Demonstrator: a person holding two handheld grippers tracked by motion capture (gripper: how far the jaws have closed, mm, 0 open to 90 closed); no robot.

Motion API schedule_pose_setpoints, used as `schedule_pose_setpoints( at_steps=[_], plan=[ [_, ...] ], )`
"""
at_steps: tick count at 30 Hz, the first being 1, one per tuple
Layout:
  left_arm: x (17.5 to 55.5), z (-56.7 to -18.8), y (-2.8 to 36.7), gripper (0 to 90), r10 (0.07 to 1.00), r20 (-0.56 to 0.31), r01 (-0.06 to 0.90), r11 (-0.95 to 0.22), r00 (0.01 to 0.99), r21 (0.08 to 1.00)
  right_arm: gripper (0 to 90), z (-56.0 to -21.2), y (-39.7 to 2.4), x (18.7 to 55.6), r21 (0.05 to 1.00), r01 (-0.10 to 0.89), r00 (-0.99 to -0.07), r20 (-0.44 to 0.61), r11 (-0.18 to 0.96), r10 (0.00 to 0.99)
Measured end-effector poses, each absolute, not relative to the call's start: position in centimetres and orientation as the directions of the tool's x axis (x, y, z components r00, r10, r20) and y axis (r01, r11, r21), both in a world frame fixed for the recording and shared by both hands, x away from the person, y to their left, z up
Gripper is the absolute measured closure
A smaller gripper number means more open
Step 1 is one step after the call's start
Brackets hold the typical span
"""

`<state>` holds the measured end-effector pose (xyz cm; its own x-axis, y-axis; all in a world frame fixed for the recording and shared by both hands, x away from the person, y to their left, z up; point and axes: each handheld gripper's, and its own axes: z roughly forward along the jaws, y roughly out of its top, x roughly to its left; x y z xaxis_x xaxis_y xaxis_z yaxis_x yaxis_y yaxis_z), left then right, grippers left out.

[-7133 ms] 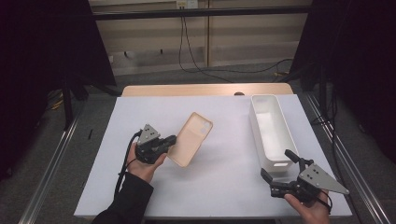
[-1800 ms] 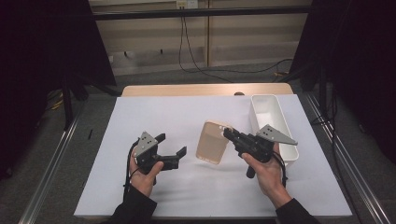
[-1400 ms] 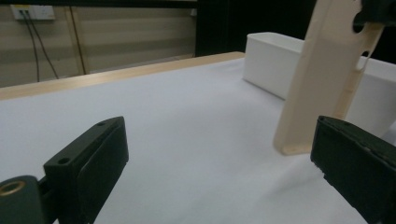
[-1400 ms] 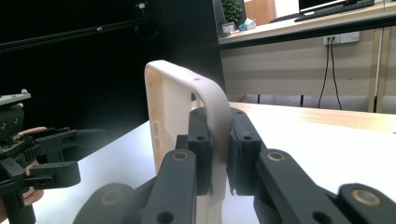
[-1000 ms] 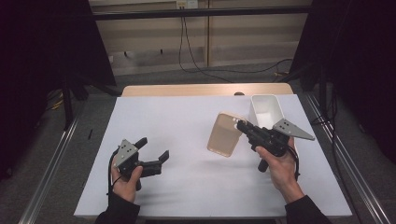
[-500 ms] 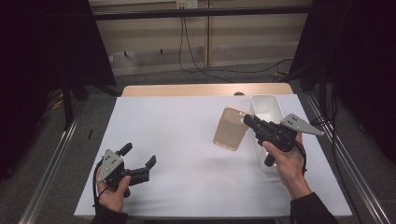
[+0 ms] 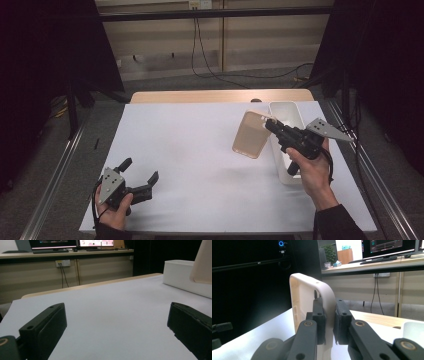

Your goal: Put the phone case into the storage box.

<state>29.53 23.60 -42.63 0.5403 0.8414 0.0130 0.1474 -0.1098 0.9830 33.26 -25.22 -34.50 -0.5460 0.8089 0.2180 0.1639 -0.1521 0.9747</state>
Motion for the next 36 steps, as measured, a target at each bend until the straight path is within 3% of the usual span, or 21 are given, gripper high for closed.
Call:
schedule_pose_setpoints(
  at_steps=[26, 36],
  plan=[
    [29.5, -42.8, 24.3, 2.1, 0.85, -0.017, 0.172, -0.087, 0.526, 0.981, 81.2, -29.6, -30.4, 35.6, 0.992, 0.093, -0.499, 0.125, -0.09, 0.858],
    [29.6, -42.9, 24.2, 2.4, 0.851, -0.014, 0.182, -0.097, 0.525, 0.978, 81.4, -29.5, -32.7, 36.7, 0.992, 0.092, -0.472, 0.124, -0.092, 0.873]
  ],
)
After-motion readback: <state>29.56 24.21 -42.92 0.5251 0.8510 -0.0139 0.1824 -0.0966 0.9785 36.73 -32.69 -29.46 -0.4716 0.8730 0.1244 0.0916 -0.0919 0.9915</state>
